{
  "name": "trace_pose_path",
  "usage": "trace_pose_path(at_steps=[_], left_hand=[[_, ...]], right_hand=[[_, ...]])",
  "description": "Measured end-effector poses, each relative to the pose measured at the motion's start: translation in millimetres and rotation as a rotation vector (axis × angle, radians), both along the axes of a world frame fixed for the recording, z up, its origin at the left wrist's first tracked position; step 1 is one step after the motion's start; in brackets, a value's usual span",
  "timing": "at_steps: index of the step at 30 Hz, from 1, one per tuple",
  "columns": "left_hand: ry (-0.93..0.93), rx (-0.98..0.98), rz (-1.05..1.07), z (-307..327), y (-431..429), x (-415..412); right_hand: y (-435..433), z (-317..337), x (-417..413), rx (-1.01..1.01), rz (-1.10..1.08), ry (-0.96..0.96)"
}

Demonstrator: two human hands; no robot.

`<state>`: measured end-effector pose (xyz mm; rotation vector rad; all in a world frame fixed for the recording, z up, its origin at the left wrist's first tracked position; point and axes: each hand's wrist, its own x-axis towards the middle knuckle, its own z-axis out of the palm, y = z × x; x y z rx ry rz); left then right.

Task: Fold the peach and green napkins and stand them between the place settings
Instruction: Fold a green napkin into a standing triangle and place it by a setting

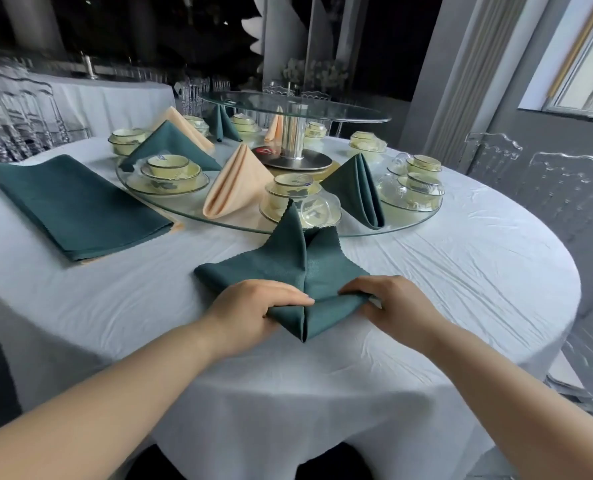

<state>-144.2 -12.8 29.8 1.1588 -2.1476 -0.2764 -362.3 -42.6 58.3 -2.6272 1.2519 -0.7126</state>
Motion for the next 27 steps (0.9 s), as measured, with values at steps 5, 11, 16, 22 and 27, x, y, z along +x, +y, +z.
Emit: trace_pose_path(at_steps=[5, 11, 16, 22, 27], left_hand=[[0.148, 0.142, 0.053, 75, 21, 2], [0.394, 0.226, 0.013, 176, 66, 10], [0.413, 0.294, -0.123, 222, 85, 15], [0.408, 0.554, -0.097, 191, 43, 15], [0.446, 0.873, -0.089, 115, -23, 14]], right_hand=[[19, 53, 6, 0.030, -0.036, -0.066], [72, 141, 16, 0.113, 0.088, -0.390], [96, 182, 15, 0.346, 0.254, -0.598], [56, 147, 11, 0.566, 0.159, -0.558], [3, 75, 7, 0.695, -0.029, -0.433]])
